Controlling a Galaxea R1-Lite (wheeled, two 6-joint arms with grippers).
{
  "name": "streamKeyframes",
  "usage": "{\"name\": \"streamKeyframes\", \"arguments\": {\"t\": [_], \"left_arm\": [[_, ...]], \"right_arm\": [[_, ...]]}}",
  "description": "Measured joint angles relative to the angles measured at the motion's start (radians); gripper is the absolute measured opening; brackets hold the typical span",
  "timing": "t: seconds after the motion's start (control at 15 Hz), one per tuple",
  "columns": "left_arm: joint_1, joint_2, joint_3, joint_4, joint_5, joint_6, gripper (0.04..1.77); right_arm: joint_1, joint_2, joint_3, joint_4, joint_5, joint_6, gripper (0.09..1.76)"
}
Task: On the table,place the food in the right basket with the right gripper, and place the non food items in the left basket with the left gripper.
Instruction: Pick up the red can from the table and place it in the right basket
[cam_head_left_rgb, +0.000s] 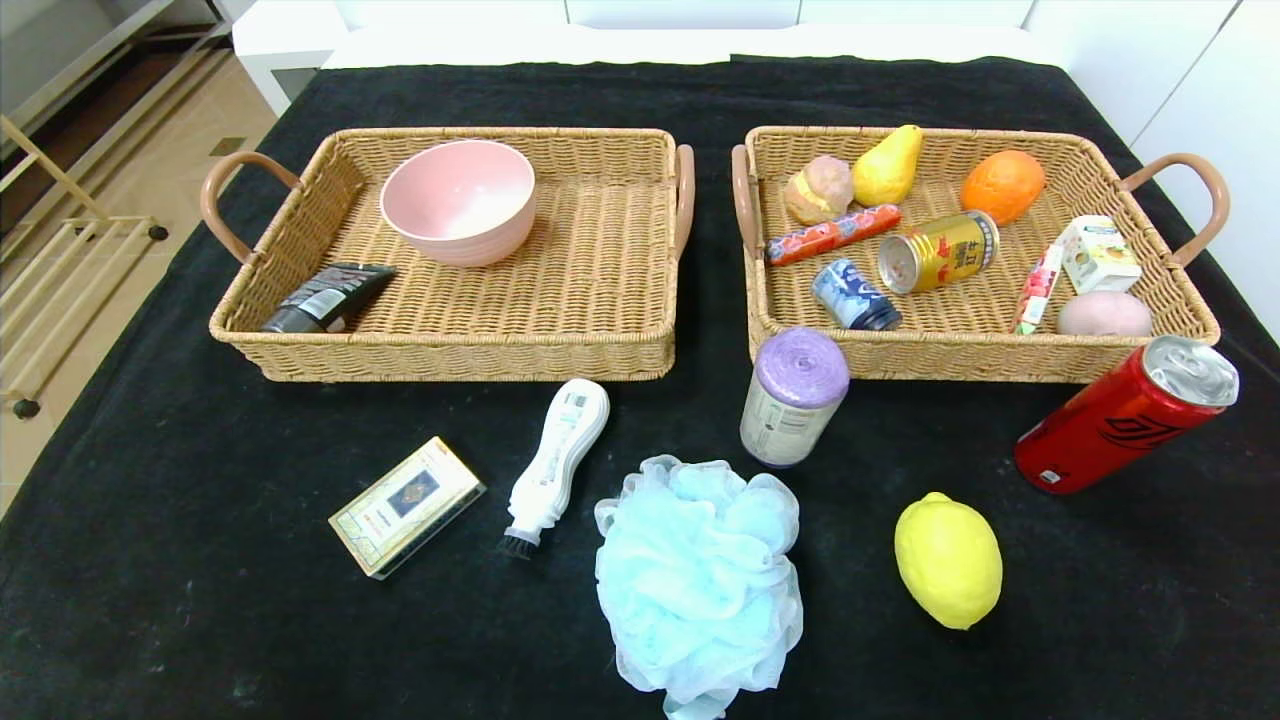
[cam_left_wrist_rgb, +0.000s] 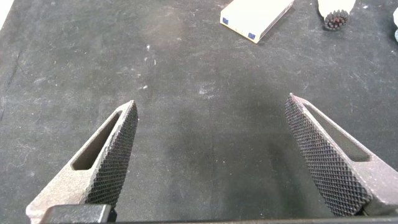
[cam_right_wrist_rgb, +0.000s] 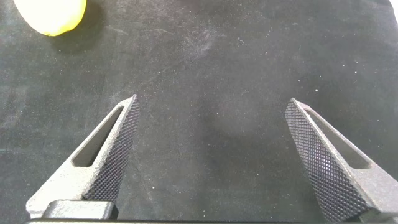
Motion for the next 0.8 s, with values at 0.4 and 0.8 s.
{"name": "streamKeyframes", "arguments": {"t": [0.4,0.8], "left_arm": [[0.000,0.000,0.000,0.003,0.000,0.004,1.72],[-0.001,0.017,-0.041,-0.002,-0.051,0.023,1.72]], "right_arm": [[-0.002,0.000,-0.002,0.001,-0.004,0.014,1.71],[0.008,0.123,-0.201,-0.044,0.000,0.044,1.71]]}}
